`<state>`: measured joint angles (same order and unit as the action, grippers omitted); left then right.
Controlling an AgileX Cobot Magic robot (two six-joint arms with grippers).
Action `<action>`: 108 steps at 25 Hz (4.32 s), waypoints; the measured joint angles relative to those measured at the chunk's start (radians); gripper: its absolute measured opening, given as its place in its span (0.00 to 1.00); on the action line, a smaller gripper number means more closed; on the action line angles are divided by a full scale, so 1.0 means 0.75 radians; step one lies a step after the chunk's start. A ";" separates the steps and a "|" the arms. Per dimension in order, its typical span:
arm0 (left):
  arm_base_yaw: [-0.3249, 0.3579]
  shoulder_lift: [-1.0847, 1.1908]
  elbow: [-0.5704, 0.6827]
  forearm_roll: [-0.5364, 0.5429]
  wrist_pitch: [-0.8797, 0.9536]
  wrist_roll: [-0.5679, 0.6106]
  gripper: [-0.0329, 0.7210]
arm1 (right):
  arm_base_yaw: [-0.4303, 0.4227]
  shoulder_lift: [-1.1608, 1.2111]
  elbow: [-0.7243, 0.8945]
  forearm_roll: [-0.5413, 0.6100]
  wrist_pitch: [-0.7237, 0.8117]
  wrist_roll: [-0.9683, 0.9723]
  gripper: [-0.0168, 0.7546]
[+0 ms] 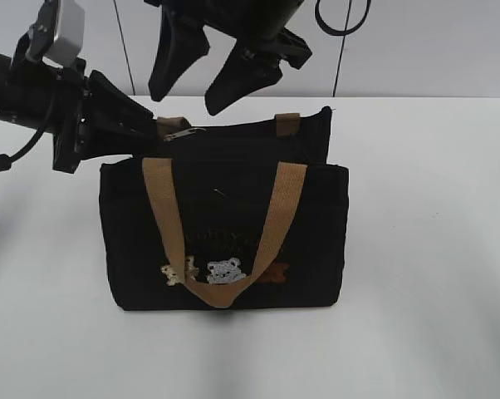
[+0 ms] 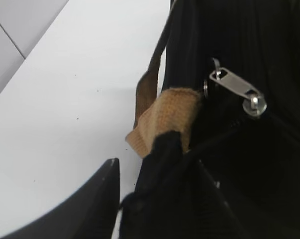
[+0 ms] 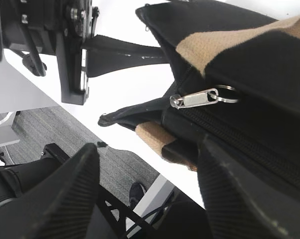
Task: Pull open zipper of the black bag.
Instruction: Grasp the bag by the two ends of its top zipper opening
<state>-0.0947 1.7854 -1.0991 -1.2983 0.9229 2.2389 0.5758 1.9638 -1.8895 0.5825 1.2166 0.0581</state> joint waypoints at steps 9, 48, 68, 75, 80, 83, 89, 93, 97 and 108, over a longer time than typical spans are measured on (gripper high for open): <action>0.011 0.000 0.000 0.050 -0.045 0.000 0.48 | 0.000 0.000 0.000 -0.014 0.003 0.001 0.63; 0.017 0.000 0.000 0.083 -0.066 -0.004 0.10 | 0.002 0.156 -0.007 -0.017 -0.138 0.072 0.63; 0.018 0.000 0.000 0.086 -0.070 -0.004 0.10 | 0.002 0.193 -0.009 -0.016 -0.166 0.068 0.28; 0.018 0.000 0.000 0.085 -0.069 -0.004 0.10 | 0.002 0.175 -0.009 -0.035 -0.175 0.036 0.23; 0.018 0.000 0.000 0.079 -0.065 -0.004 0.10 | 0.003 0.154 -0.009 -0.061 -0.179 0.006 0.08; 0.018 0.000 0.000 0.079 -0.065 -0.004 0.10 | 0.004 0.153 -0.009 -0.071 -0.182 0.001 0.04; 0.018 0.000 0.000 0.100 -0.062 -0.004 0.10 | 0.004 0.149 -0.009 -0.130 -0.161 -0.001 0.04; 0.017 0.000 0.000 0.101 -0.056 -0.004 0.10 | 0.009 0.110 -0.009 -0.223 -0.150 -0.001 0.04; 0.017 0.000 0.000 0.102 -0.061 -0.004 0.10 | 0.009 0.069 -0.009 -0.386 -0.068 -0.001 0.04; 0.017 0.000 0.000 0.113 -0.069 -0.005 0.10 | 0.005 0.003 -0.008 -0.715 -0.008 0.022 0.03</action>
<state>-0.0818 1.7854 -1.0991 -1.2134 0.8713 2.2351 0.5798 1.9660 -1.8954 0.0466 1.2108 0.0743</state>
